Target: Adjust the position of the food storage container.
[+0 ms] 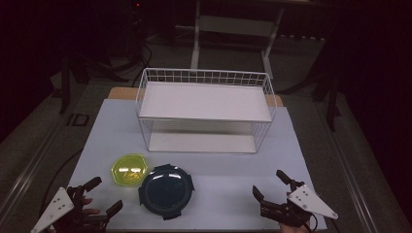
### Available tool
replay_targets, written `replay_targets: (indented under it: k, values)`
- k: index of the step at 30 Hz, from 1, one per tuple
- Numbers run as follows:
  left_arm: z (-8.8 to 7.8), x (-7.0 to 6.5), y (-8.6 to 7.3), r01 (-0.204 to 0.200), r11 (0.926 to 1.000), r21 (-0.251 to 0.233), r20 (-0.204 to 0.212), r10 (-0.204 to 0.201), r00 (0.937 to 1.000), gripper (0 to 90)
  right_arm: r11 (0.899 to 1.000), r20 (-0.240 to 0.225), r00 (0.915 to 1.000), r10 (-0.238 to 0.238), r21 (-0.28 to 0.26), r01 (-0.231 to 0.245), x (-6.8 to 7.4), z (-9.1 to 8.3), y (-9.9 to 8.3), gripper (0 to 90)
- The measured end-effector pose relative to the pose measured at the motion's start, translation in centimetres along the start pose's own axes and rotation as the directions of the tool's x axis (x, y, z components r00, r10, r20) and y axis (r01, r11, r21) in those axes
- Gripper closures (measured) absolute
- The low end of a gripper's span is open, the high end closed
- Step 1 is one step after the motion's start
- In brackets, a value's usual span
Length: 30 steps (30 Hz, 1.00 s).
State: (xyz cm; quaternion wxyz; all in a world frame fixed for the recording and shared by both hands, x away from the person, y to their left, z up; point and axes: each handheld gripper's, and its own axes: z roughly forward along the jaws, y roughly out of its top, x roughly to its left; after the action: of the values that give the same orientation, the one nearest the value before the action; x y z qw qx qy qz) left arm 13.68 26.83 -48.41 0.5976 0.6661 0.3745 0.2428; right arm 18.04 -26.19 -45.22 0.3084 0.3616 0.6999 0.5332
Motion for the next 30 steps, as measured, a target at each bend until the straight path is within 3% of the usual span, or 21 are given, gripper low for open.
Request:
replay_targets:
  k: [8, 13, 22, 29, 30]
  values:
    - [-0.3, -0.1, 0.3, -0.029, 0.9996, 0.005, -0.012, 0.029, 0.9995, 0.0, 1.000, 0.000, 1.0000, 0.006, -0.008, -0.006, -0.1, -0.2, 0.1, 9.8]
    - [-0.6, 0.0, 1.0, -0.051, 0.9986, 0.010, -0.028, 0.051, 0.9983, 0.0, 1.000, -0.001, 1.0000, 0.009, -0.004, -0.009, -0.1, -0.2, 0.1, 9.8]
    - [-1.3, 0.1, 2.5, -0.075, 0.9969, 0.023, -0.022, 0.076, 0.9969, 0.0, 1.000, -0.004, 0.9999, 0.011, -0.006, -0.011, 0.0, -0.3, 0.2, 9.8]
    - [-1.4, 0.2, 3.0, -0.066, 0.9942, 0.085, 0.011, 0.065, 0.9978, 0.0, 1.000, -0.003, 0.9998, 0.018, -0.004, -0.018, 0.0, -0.3, 0.2, 9.8]
    - [-1.4, 0.4, 3.1, -0.047, 0.9923, 0.115, 0.040, 0.043, 0.9983, 0.0, 1.000, -0.006, 0.9998, 0.018, -0.002, -0.018, 0.0, -0.2, 0.2, 9.8]
